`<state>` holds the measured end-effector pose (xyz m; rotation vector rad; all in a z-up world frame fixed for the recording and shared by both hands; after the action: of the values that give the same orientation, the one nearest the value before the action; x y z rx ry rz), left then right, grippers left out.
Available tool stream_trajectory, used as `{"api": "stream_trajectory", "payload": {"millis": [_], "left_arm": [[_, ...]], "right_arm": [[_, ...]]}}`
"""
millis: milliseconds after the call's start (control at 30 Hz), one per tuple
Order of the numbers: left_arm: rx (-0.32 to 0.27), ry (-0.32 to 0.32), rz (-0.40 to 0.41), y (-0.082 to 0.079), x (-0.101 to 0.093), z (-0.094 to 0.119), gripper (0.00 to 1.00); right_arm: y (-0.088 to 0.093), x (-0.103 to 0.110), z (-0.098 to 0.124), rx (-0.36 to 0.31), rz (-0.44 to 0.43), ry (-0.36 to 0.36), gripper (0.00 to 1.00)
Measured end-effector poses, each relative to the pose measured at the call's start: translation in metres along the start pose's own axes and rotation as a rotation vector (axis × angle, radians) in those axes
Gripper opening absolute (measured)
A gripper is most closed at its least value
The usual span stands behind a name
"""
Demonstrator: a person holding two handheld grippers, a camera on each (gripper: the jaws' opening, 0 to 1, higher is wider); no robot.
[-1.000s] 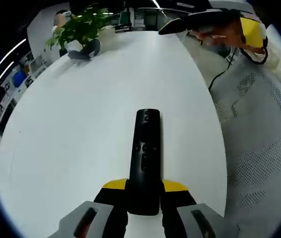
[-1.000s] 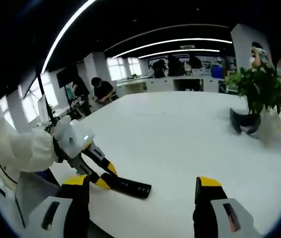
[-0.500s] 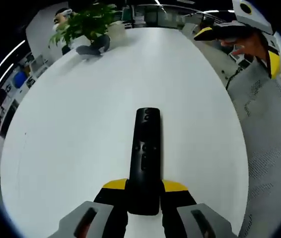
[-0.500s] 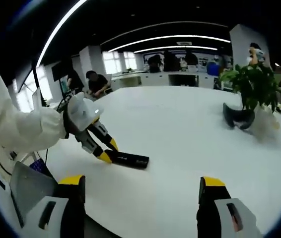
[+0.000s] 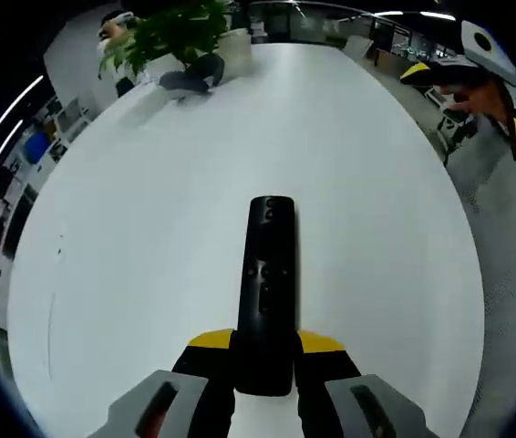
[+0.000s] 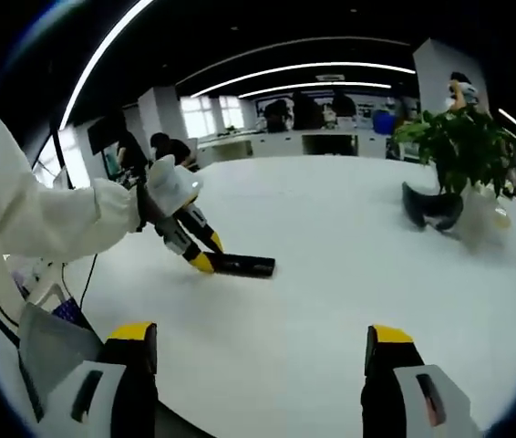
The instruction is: Press the specified remote control buttons in sequence, fully releasing each button before pressing the next.
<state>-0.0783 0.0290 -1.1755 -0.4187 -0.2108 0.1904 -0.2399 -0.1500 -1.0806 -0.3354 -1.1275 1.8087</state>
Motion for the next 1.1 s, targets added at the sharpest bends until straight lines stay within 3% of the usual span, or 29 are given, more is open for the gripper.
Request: {"api": "stream_trajectory", "payload": {"millis": [567, 700, 967, 1100], "left_arm": [[0.025, -0.027, 0.014, -0.010, 0.074, -0.016, 0.24], [0.049, -0.013, -0.004, -0.009, 0.077, -0.020, 0.24], [0.042, 0.030, -0.003, -0.011, 0.077, -0.020, 0.25], [0.006, -0.080, 0.015, -0.009, 0.087, -0.018, 0.36]], "right_arm": [[0.007, -0.005, 0.000, 0.038, -0.002, 0.013, 0.92], [0.011, -0.006, -0.001, 0.051, -0.005, 0.018, 0.92], [0.009, -0.007, 0.000, 0.047, -0.007, 0.022, 0.91], [0.005, -0.006, 0.001, 0.022, -0.009, 0.023, 0.91]]}}
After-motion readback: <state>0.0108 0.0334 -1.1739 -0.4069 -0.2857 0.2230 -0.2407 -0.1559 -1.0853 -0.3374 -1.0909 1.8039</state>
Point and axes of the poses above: the point that each gripper's makers call its tool centre point, and the gripper's own axes: z roughly backward along the fingers, x roughly to its left, y roughly out of its underside, the point moved 2 cm from there along z, roughly backward along the fingers, and after that the axes turned 7 degrees about -y, right-handed, at the moved point
